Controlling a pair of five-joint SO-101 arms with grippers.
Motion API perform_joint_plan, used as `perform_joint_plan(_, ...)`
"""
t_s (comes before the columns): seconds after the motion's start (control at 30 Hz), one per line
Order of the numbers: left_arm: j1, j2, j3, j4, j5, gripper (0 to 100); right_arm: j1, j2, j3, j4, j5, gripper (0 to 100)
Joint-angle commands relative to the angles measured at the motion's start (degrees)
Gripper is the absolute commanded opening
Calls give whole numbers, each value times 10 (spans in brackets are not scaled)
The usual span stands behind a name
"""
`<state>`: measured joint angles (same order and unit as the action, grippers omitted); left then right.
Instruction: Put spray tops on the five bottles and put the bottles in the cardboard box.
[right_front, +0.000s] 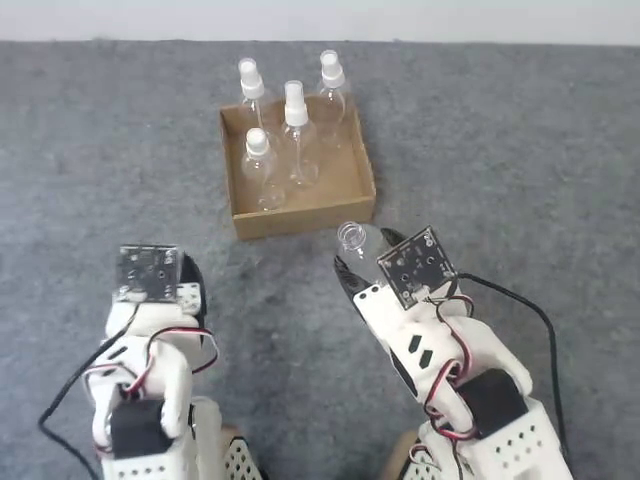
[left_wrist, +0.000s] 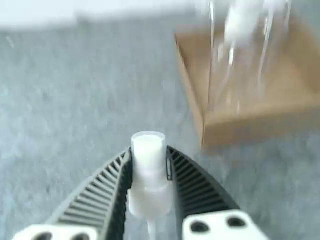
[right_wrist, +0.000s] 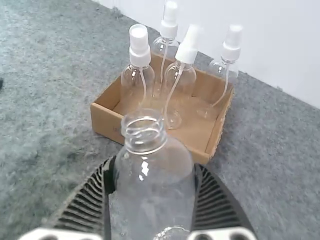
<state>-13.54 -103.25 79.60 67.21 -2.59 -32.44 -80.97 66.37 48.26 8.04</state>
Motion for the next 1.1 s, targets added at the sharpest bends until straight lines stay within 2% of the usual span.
perform_joint_plan(0.0, -2, -12, -84, -50, 38, 12, -4, -15, -1, -27, -4, 6)
perform_joint_plan(0.37, 0, -12, -126, -178, 179, 12, -4, -15, 11, -54, -3, 6)
perform_joint_plan(0.57, 6, -12, -127, -280, 236, 12, -4, -15, 72, -163, -3, 6)
perform_joint_plan(0.77, 90, -12, -128, -349, 239, 12, -4, -15, 128, -256, -3, 6)
perform_joint_plan(1.07, 144, -11, -138, -437, 238, 12, -5, -15, 171, -327, -3, 6)
